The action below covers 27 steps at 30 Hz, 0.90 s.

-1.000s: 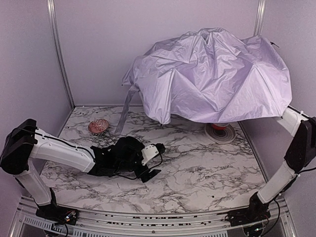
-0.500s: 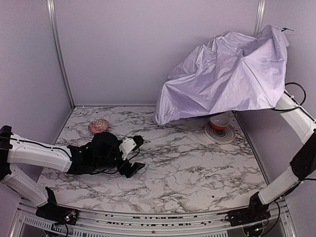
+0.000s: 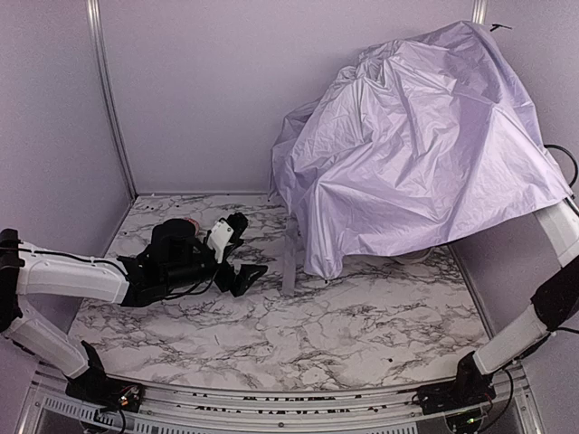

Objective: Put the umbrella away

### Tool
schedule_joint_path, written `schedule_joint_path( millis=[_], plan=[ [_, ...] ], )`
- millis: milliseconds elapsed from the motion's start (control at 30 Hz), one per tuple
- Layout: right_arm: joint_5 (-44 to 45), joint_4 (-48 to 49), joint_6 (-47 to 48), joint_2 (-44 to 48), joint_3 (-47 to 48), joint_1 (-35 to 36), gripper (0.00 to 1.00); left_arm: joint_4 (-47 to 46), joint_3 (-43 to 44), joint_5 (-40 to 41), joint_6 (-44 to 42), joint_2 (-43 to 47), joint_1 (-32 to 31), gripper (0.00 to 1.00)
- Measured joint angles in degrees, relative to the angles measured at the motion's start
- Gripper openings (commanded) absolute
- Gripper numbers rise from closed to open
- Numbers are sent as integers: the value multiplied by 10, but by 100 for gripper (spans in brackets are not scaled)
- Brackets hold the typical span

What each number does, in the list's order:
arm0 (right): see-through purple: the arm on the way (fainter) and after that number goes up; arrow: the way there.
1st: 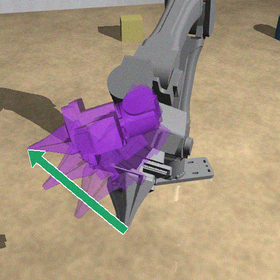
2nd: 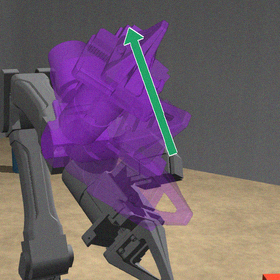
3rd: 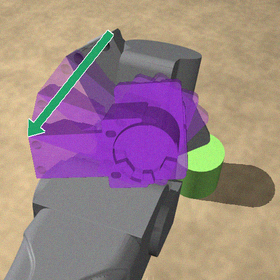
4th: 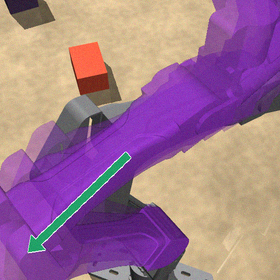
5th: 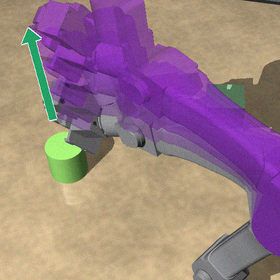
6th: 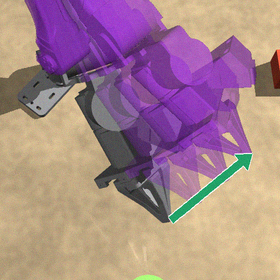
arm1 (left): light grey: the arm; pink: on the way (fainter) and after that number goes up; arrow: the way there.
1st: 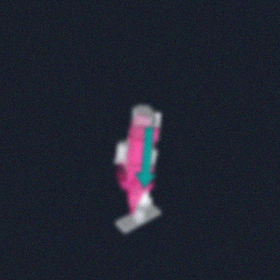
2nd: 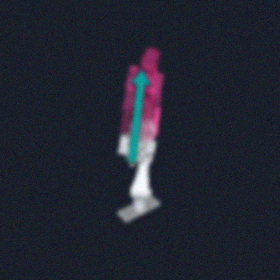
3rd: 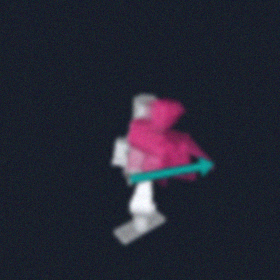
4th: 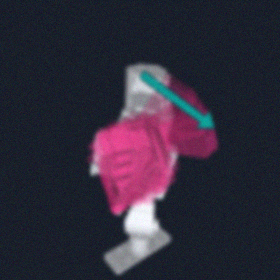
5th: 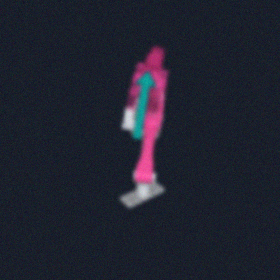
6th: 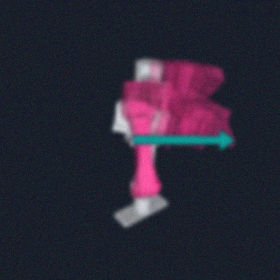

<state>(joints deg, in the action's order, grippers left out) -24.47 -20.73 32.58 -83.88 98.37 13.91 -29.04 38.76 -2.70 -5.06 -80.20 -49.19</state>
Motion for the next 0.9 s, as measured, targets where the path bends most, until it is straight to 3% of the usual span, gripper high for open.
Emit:
schedule_joint_path(
  millis=[167, 433, 667, 800, 900],
  plan=[
    [-48, -6, 2, 0, 1, 0, 0, -12, 24, -33, -2, -21, -23, 87],
    [-90, -37, 18, 0, 1, 0, 0, -27, 26, -29, -36, 14, -33, 86],
    [-115, -37, 14, -1, 1, 0, 0, -47, 60, -34, -38, -110, -35, 85],
    [-119, -37, 11, -1, 1, 0, 0, -77, 65, -49, -32, -158, -39, 71],
    [-119, -37, 11, -1, 1, 0, 0, -101, 71, -70, -27, -177, -41, 68]
  ],
)
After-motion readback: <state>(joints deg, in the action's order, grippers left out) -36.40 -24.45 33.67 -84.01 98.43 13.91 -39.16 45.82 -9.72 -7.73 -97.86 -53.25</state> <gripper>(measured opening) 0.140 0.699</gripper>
